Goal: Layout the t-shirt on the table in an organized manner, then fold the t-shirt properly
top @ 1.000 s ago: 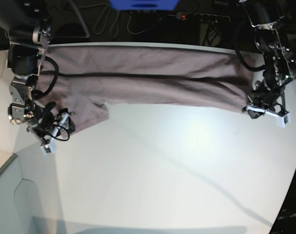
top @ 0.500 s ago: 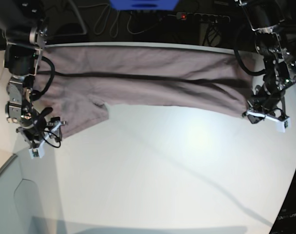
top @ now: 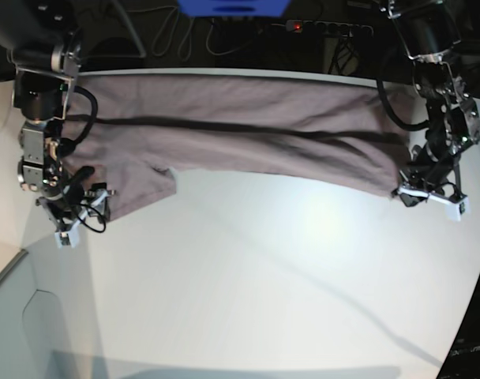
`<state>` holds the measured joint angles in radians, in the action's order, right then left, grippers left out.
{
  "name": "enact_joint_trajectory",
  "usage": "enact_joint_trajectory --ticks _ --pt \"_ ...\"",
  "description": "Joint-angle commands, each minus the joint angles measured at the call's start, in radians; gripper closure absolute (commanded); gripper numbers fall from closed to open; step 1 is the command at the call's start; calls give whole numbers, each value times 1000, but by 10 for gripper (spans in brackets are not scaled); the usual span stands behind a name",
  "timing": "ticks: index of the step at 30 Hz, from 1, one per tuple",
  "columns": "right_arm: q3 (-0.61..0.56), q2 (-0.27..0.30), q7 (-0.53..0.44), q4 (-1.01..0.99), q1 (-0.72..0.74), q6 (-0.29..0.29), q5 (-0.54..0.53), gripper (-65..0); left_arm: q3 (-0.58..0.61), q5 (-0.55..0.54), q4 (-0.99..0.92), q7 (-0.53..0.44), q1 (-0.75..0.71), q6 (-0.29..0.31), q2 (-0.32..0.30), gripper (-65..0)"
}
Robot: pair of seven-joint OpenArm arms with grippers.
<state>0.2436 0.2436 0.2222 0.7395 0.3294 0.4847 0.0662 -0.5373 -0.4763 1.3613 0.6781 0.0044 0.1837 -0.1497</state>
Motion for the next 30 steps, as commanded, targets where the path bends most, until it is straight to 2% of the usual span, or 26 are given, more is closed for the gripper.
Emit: enact_joint_trajectory --ticks 1,7,9,11,14,15,21,25,28,30 --pt "0 7 3 10 18 -5 -6 -352 0 -6 16 -16 18 6 -14 -1" --pt "-2 -10 4 10 17 -5 -6 -331 0 -6 14 -16 29 6 -14 -1" --pt "-2 -13 6 9 17 -5 -6 -272 0 -6 14 -16 30 6 -14 -1" --pt "-2 -16 6 7 17 -5 -6 -185 0 -6 14 -16 30 6 -14 -1" --pt "-2 -17 6 7 17 -5 -6 -23 0 -6 14 -16 30 6 -14 -1" --pt "-2 -17 7 7 17 -5 -6 0 0 -6 14 -16 30 6 -14 -1" --pt "-2 -11 7 18 23 -4 -6 0 0 -6 14 -16 38 6 -14 -1" --pt "-2 -10 9 124 17 -4 -6 0 0 -6 14 -14 56 6 -14 -1" --pt "3 -10 65 211 17 -4 -7 0 1 -6 14 -14 75 6 -14 -1" --pt "3 -10 93 265 17 16 -9 0 1 -9 14 -14 81 6 -14 -1"
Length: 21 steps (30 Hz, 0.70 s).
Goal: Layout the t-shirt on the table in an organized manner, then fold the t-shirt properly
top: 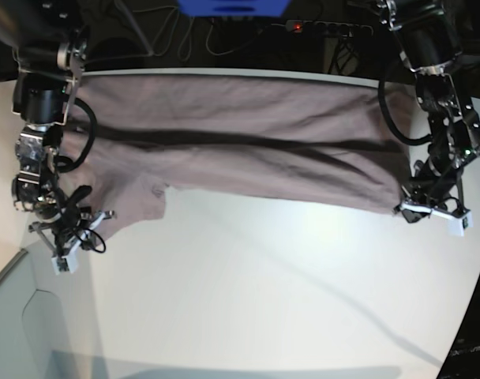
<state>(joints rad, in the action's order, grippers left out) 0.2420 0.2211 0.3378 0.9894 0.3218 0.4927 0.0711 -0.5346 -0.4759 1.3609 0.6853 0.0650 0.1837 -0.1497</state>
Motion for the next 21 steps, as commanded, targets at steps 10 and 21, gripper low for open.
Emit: enact_joint_trajectory --ticks 10,21 --pt "6 13 67 233 23 53 -14 0 -2 -7 15 -22 91 6 -12 -1" --pt "9 13 93 336 23 53 -15 0 -2 -7 13 -31 135 6 -11 -1"
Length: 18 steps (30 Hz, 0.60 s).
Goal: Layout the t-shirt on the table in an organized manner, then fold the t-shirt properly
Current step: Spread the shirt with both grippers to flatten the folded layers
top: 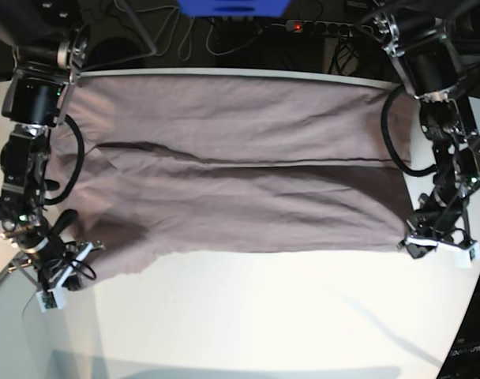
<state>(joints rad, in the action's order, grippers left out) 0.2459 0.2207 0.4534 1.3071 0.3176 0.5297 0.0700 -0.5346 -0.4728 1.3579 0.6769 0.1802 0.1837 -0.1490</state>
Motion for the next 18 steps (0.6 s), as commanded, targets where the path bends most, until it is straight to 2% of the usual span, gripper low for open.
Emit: enact_joint_trajectory --ticks 1,4,9,12,18 --pt "19 13 -23 19 27 16 -14 0 -2 -10 13 -24 26 6 -10 -1" --pt "77 9 -23 19 31 16 -14 0 -2 -14 -39 -24 51 6 -11 -1" --pt "83 12 -25 19 28 17 -14 0 -2 -17 -97 -26 66 6 -11 -1" --pt "86 13 -25 19 25 53 -14 0 -2 -17 -90 -26 66 6 -7 -1" --pt "131 6 -25 67 -27 62 -14 0 -6 -17 -87 -26 66 6 -10 -1"
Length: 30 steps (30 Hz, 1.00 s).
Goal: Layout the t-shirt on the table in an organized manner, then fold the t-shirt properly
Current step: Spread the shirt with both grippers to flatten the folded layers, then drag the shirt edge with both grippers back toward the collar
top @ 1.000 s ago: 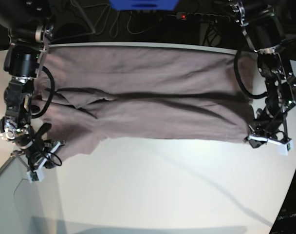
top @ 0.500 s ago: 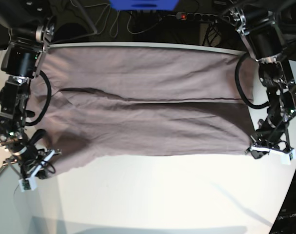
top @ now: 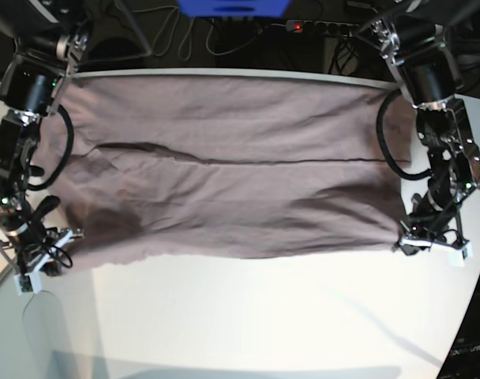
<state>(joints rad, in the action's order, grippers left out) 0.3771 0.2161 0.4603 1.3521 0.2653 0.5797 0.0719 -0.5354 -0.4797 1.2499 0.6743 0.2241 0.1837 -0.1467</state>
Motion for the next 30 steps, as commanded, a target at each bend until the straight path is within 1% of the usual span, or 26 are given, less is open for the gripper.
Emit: enact_joint_trajectory --ticks 1,12,15,20,26,30 --pt "-2 10 -31 34 15 13 -16 0 -5 -11 21 -23 22 6 -14 -1" --pt "1 -33 -33 186 -114 13 -17 0 -9 -12 27 -23 -5 7 -8 -1" --pt "1 -45 -33 229 -151 13 -17 0 -9 -12 69 -21 -21 7 -6 -1" --pt "3 -62 -34 315 -222 13 -17 0 -9 -15 172 -18 -90 7 -4 -1" --pt "3 -70 -31 438 -337 13 -17 0 -10 -147 202 -21 -183 7 -15 -1" --pt "4 -85 -38 496 -427 13 -17 0 -10 -170 192 -23 -223 7 -15 -1"
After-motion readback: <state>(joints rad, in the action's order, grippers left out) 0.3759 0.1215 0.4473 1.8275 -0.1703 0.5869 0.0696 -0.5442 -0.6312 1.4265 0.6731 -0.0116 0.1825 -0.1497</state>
